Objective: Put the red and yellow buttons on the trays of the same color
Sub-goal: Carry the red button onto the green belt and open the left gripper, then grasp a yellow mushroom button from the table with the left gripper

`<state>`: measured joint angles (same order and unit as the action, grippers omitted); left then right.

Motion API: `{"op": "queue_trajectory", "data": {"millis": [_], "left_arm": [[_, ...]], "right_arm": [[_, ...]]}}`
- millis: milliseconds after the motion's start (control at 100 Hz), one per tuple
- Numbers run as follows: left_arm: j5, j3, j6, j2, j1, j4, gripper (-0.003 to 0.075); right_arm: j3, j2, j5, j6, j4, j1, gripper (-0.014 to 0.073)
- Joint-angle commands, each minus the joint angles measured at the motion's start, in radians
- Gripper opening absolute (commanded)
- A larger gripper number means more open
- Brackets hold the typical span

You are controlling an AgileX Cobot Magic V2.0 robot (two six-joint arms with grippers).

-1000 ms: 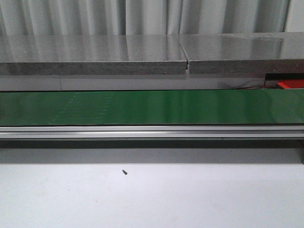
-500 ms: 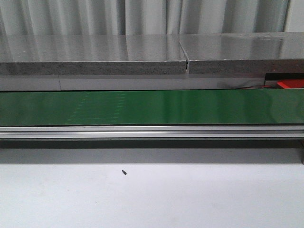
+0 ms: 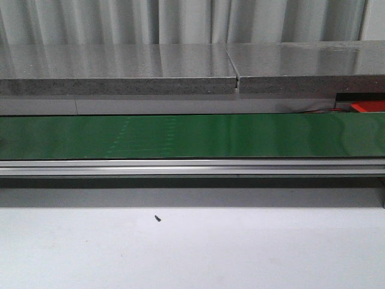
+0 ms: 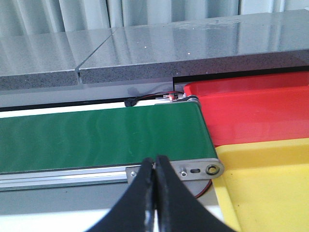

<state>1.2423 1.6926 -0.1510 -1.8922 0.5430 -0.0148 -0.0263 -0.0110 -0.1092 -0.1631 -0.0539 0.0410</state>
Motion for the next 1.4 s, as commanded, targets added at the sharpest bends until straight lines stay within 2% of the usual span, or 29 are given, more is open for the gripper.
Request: {"op": "queue_trajectory", "data": {"millis": [0, 360, 600, 1390], "left_arm": [[0.028, 0.027, -0.024, 0.021, 0.012, -0.055, 0.0575], [-0.017, 0.027, -0.022, -0.068, 0.017, -0.089, 0.0561], [-0.060, 0.027, -0.022, -0.081, 0.017, -0.074, 0.0430], [-0.050, 0.027, -0.022, -0.136, 0.017, -0.074, 0.0430]], "right_arm": [[0.013, -0.018, 0.075, 0.004, -0.012, 0.008, -0.0067], [0.013, -0.018, 0.073, 0.004, -0.012, 0.008, -0.0067], [0.013, -0.018, 0.073, 0.004, -0.012, 0.008, -0.0067], [0.013, -0.018, 0.073, 0.004, -0.012, 0.008, -0.0067]]}}
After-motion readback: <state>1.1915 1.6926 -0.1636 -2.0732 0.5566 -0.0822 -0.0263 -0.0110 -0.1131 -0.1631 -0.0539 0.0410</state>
